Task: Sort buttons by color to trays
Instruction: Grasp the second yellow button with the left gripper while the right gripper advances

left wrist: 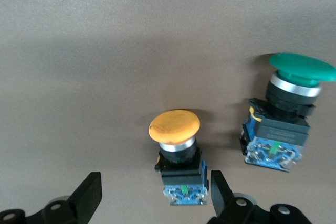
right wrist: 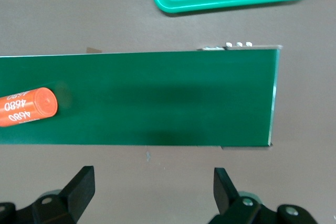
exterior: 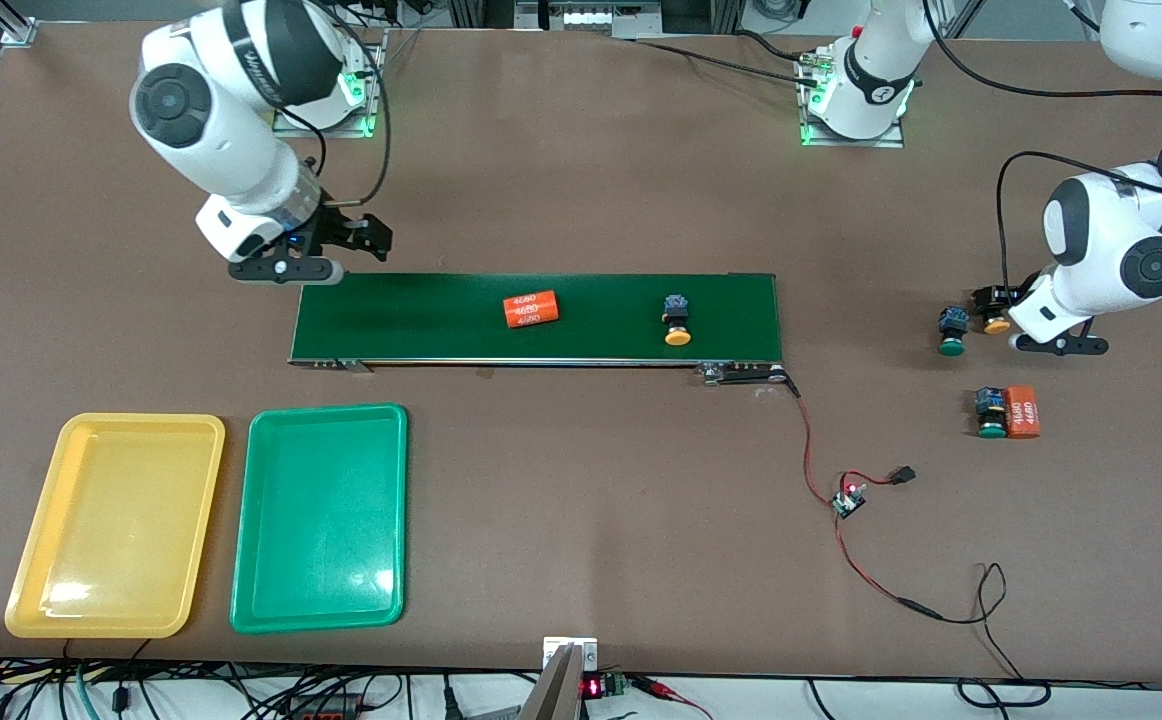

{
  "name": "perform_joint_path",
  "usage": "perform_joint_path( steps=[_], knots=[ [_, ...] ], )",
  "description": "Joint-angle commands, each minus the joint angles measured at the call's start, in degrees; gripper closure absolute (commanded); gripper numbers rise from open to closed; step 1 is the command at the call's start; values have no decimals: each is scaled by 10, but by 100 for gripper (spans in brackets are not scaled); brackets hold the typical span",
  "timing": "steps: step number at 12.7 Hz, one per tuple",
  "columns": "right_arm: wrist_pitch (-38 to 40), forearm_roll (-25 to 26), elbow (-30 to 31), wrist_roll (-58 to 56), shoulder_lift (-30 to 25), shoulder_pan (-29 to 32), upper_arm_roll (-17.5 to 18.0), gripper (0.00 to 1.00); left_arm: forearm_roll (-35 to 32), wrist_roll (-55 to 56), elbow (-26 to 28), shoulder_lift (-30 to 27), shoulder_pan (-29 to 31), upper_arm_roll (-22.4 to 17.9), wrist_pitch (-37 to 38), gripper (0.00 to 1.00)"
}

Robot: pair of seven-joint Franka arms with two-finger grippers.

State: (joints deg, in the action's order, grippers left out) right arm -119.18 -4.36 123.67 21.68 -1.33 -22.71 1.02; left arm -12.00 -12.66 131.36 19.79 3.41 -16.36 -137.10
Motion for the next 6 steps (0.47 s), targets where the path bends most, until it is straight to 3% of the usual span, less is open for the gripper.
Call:
perform_joint_path(
  steps=[1, 3, 5, 6],
  knots=[
    [-45, 51, 3, 54, 23, -8, 34, 0, 39, -17, 2, 13, 7, -2, -14, 8],
    [-71, 59, -4, 106, 51, -34, 37, 0, 68, -46, 1, 20, 8, -3, -14, 13],
    [-93, 74, -5, 130, 68, -51, 38, 0, 93, -67, 0, 25, 10, -3, -14, 32],
    [-94, 74, -5, 142, 72, -60, 38, 0, 95, -68, 0, 25, 11, -3, -13, 47]
  ],
)
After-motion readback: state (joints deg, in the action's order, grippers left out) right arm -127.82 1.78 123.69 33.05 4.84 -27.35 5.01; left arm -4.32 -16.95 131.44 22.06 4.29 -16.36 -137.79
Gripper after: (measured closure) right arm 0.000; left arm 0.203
